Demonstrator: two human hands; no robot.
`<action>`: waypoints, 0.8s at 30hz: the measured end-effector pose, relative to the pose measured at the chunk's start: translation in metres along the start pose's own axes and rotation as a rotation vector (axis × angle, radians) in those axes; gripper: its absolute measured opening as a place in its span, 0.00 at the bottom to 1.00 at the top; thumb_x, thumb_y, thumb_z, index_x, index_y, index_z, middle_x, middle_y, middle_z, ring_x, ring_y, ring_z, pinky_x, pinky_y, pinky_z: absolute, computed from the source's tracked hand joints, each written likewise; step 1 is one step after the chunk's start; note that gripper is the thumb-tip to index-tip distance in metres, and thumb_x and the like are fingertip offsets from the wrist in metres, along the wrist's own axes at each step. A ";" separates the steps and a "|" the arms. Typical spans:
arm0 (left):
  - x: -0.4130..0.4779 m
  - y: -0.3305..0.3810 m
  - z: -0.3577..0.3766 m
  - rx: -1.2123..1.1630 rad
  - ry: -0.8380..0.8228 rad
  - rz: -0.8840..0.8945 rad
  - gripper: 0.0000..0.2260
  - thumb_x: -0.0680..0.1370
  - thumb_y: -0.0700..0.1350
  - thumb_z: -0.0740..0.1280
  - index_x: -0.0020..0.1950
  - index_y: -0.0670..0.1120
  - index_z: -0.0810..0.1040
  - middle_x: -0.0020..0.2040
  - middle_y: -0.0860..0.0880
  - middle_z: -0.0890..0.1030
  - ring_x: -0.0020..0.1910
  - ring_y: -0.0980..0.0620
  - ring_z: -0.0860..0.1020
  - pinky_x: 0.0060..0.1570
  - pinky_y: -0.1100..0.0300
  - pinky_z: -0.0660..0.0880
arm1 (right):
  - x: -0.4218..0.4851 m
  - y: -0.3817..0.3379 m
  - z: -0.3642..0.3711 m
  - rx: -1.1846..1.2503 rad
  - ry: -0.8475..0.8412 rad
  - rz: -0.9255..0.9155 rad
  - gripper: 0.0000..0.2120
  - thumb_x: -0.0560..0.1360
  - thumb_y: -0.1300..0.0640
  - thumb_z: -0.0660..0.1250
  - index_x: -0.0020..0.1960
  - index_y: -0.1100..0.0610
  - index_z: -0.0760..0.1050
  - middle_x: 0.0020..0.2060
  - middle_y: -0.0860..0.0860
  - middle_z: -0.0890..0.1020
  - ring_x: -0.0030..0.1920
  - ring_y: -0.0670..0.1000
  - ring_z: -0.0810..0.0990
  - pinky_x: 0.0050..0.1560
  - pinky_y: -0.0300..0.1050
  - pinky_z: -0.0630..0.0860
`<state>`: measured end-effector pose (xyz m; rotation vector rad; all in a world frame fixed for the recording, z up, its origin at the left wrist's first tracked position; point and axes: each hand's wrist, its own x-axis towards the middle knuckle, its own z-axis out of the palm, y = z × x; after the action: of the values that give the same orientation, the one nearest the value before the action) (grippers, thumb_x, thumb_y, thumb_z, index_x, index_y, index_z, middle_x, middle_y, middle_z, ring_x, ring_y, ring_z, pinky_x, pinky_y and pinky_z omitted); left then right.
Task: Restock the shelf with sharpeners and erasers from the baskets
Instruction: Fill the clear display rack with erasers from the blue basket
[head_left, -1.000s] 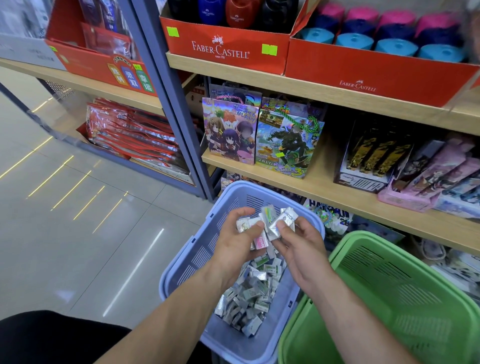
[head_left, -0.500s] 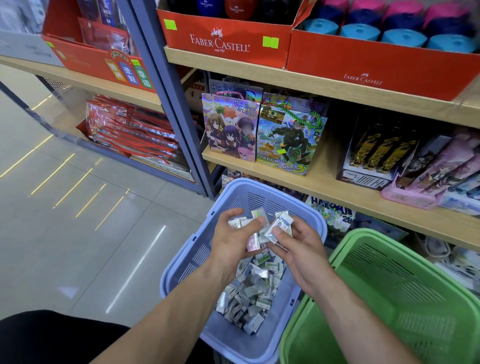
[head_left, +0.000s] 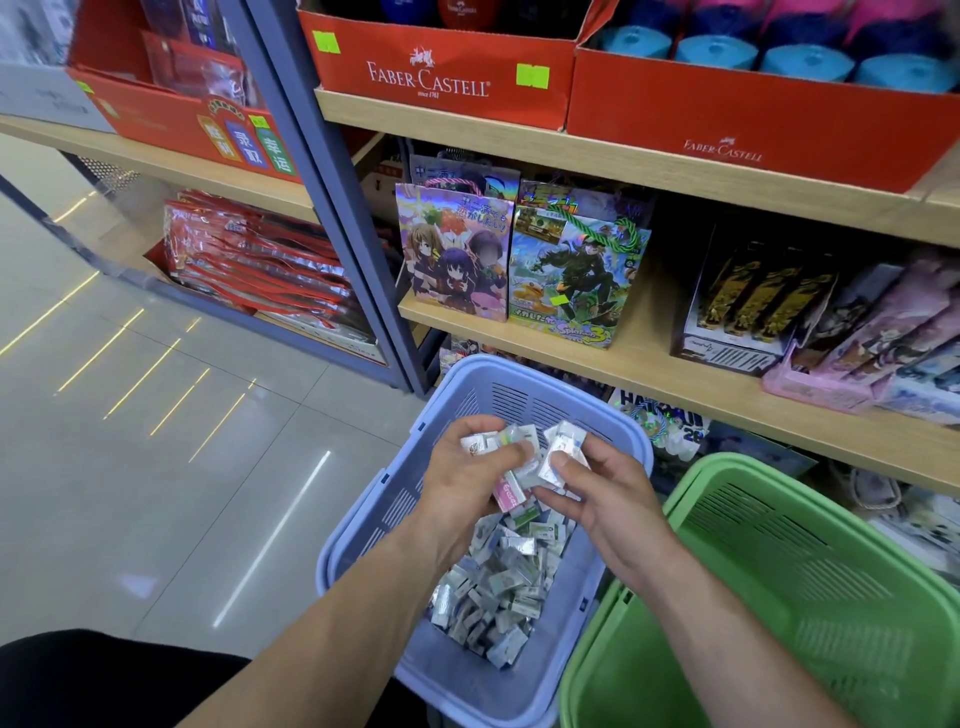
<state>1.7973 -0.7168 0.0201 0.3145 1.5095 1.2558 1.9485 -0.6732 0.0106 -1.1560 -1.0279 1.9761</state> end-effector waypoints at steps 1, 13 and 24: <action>0.000 -0.001 0.000 0.010 -0.008 0.004 0.16 0.74 0.37 0.75 0.59 0.47 0.77 0.44 0.44 0.86 0.36 0.47 0.83 0.32 0.57 0.78 | 0.000 0.000 0.000 -0.006 0.001 0.002 0.08 0.80 0.64 0.66 0.56 0.58 0.81 0.50 0.50 0.87 0.54 0.52 0.85 0.62 0.59 0.79; 0.003 -0.005 0.001 0.017 0.060 0.005 0.19 0.71 0.43 0.80 0.58 0.50 0.78 0.43 0.41 0.86 0.35 0.45 0.80 0.32 0.56 0.77 | 0.002 0.009 0.001 -0.021 0.056 -0.061 0.07 0.79 0.61 0.70 0.51 0.67 0.79 0.46 0.60 0.80 0.52 0.56 0.84 0.57 0.51 0.82; 0.000 0.000 0.014 0.142 0.050 0.094 0.20 0.70 0.51 0.80 0.58 0.50 0.79 0.46 0.46 0.87 0.41 0.51 0.84 0.40 0.58 0.77 | -0.005 -0.004 -0.007 -0.077 0.188 -0.062 0.10 0.76 0.62 0.73 0.57 0.62 0.80 0.48 0.60 0.86 0.49 0.55 0.87 0.49 0.46 0.83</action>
<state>1.8091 -0.7098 0.0221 0.4550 1.6469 1.2402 1.9572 -0.6735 0.0144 -1.3082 -1.0360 1.7567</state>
